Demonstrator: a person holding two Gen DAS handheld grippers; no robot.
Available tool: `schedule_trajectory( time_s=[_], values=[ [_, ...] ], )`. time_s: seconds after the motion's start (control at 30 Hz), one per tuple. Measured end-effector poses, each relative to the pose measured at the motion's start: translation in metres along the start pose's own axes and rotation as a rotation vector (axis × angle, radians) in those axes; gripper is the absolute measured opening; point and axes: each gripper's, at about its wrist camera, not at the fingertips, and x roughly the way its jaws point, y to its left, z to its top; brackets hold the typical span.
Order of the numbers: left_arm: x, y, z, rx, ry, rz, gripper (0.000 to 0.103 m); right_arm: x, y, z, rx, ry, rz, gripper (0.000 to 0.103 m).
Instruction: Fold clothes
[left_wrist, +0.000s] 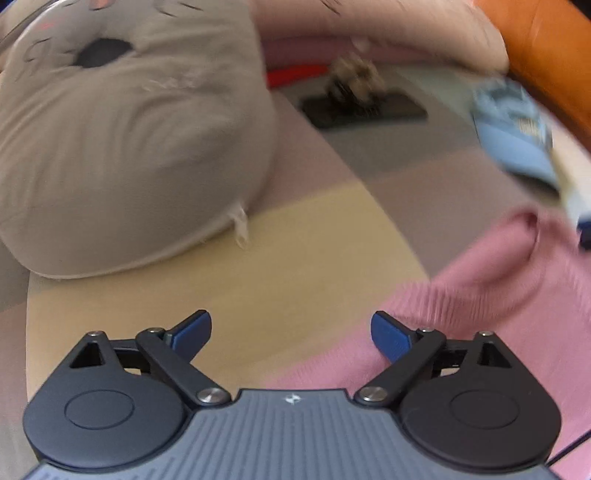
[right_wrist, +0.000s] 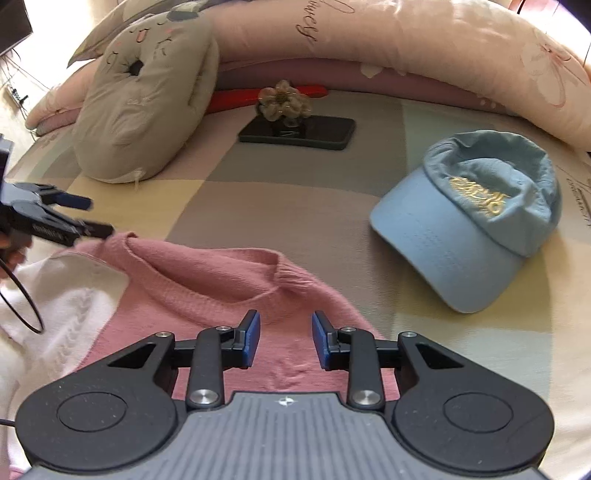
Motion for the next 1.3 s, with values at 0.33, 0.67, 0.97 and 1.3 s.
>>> schedule_trajectory(
  time_s=[0.33, 0.67, 0.97, 1.3],
  values=[
    [-0.017, -0.037, -0.033, 0.137, 0.006, -0.001, 0.078, 0.001, 0.014, -0.014, -0.03, 0.036, 0.013, 0.037],
    [-0.004, -0.03, -0.003, 0.184, 0.223, -0.247, 0.051, -0.002, 0.025, -0.016, -0.051, 0.028, 0.036, 0.037],
    [-0.036, -0.048, 0.003, 0.326, 0.046, -0.095, 0.009, -0.007, 0.018, -0.023, -0.026, 0.01, 0.011, 0.037],
    [-0.016, -0.03, 0.022, 0.213, 0.002, 0.049, 0.008, 0.001, -0.007, -0.001, 0.019, -0.021, -0.013, 0.039]
  ],
)
